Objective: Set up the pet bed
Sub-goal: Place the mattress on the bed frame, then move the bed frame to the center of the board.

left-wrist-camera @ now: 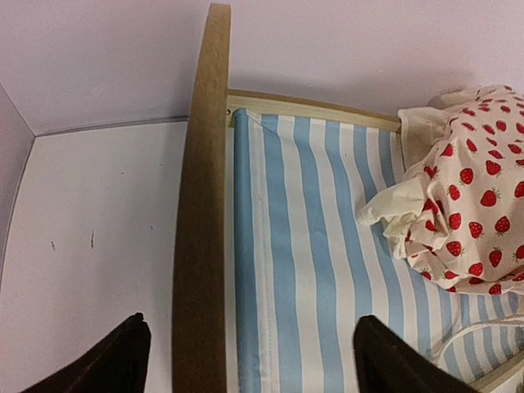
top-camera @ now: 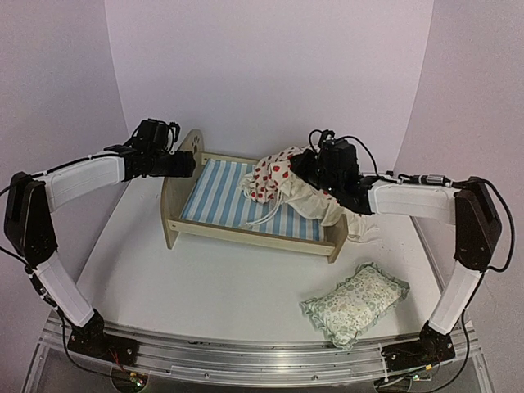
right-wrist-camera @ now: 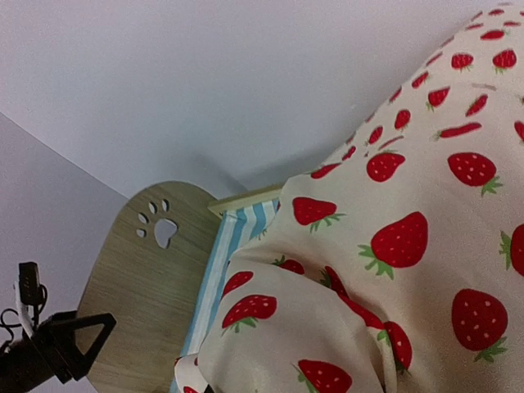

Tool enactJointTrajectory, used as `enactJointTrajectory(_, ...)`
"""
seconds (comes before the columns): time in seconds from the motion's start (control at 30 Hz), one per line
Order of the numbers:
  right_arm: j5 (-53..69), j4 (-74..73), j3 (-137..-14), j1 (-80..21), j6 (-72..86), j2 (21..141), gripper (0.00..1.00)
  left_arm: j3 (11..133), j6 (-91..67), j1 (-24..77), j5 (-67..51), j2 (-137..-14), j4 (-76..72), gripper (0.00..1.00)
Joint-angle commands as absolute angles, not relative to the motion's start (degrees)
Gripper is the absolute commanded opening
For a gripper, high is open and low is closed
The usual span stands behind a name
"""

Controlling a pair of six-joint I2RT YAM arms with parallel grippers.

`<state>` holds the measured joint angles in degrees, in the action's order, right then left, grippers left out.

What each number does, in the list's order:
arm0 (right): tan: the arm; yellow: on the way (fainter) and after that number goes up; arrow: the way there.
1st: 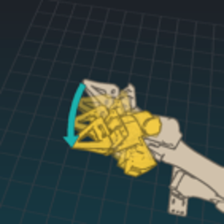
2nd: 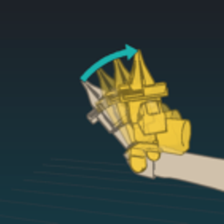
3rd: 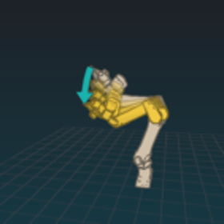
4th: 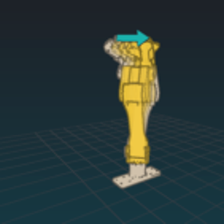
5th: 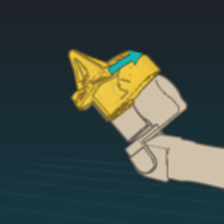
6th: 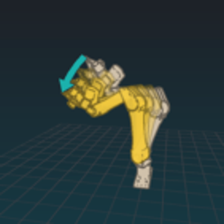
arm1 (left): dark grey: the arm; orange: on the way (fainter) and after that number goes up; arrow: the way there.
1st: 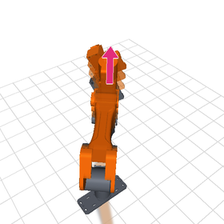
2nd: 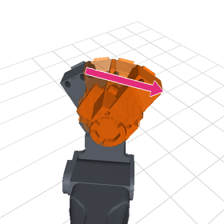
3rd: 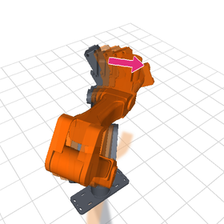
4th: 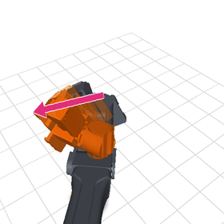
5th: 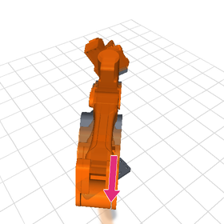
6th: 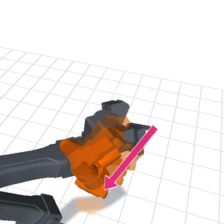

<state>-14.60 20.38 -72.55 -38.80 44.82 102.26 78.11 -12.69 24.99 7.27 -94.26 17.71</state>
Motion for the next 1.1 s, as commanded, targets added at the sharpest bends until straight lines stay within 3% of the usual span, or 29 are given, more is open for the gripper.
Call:
enactJointTrajectory(0.0,-8.7,22.4,-68.1,-40.4,42.9,103.6,0.01,77.7,-13.3,25.5,6.3,-91.1,21.3,0.96)
enactJointTrajectory(0.07,-7.5,21.2,-67.0,-41.6,39.7,104.4,0.11,78.6,-13.7,26.0,6.7,-90.1,22.4,0.99)
enactJointTrajectory(0.17,-6.9,10.3,-71.2,-43.1,34.9,105.6,0.47,80.2,-13.8,27.6,8.3,-88.6,23.8,0.99)
enactJointTrajectory(0.2,-6.6,6.0,-73.1,-43.3,33.6,106.0,0.53,80.8,-13.9,28.1,9.0,-88.1,24.2,0.99)
enactJointTrajectory(0.37,-6.3,-11.3,-81.0,-43.6,27.5,104.8,0.74,84.5,-15.6,31.2,7.5,-86.3,25.5,0.98)
enactJointTrajectory(0.53,-10.1,-16.3,-80.3,-43.6,21.7,97.0,0.94,88.3,-16.8,35.5,2.7,-86.9,25.3,0.96)
enactJointTrajectory(0.73,-16.7,-19.0,-77.4,-43.5,16.3,86.9,0.98,88.6,-18.0,36.4,-4.4,-88.5,21.6,0.97)
enactJointTrajectory(1.07,-26.7,-22.0,-74.3,-41.0,12.8,79.4,0.98,87.3,-17.7,36.6,1.7,-84.6,18.6,0.99)
